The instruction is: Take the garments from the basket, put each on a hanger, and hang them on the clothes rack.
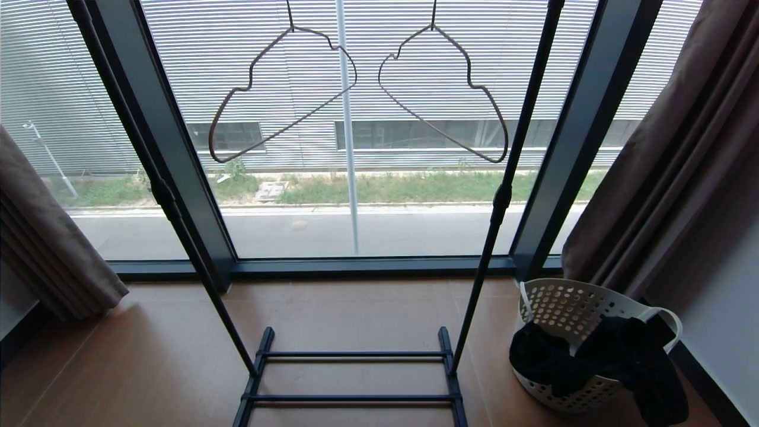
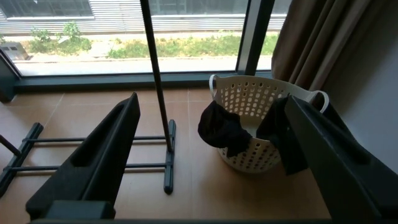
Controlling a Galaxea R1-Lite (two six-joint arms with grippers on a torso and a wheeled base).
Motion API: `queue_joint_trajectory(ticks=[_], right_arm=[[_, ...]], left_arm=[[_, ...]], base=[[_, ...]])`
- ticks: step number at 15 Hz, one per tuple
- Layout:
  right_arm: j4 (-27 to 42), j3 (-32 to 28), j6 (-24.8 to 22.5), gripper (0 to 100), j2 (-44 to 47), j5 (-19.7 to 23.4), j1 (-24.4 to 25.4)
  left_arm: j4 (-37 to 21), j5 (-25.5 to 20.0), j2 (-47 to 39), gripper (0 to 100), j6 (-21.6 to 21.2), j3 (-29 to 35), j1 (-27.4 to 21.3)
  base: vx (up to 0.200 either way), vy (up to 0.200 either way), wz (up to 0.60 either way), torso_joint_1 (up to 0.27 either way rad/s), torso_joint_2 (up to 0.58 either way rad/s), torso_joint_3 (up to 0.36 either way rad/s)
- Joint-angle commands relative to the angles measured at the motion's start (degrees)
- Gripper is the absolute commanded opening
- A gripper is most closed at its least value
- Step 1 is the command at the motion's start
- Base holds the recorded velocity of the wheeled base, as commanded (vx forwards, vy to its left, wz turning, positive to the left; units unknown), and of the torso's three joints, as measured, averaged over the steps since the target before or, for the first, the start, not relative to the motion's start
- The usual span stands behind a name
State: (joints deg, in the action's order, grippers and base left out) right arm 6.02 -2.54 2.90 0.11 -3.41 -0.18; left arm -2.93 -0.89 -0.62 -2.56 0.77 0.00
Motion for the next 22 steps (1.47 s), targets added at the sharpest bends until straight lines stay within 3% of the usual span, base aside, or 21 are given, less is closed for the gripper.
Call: queue_joint_trajectory(ticks=[1,7,14,16,22], right_arm=[[0.0,0.0,0.0,100,0.1,0.0,0.0],[0.0,0.0,0.0,100,0.1,0.0,0.0],[0.0,0.0,0.0,100,0.1,0.1,0.0],[0.0,0.0,0.0,100,0.1,0.1,0.0],[0.0,0.0,0.0,100,0.1,0.1,0.0]], left_arm=[[0.0,0.0,-0.1,100,0.1,0.0,0.0],[-0.1,0.0,-0.1,100,0.1,0.0,0.0],[-0.1,0.0,-0.1,100,0.1,0.0,0.0],[-0.1,0.0,-0.1,100,0.1,0.0,0.0],[-0.1,0.0,-0.1,100,0.1,0.0,0.0]], base=[[0.000,0.000,0.00,-0.080,0.47,0.378],[0.000,0.000,0.00,-0.041,0.40,0.353],[0.000,0.000,-0.60,0.000,0.04,0.038],[0.000,0.000,0.00,0.000,0.00,0.000],[0.000,-0.200,0.00,0.006,0.01,0.004]])
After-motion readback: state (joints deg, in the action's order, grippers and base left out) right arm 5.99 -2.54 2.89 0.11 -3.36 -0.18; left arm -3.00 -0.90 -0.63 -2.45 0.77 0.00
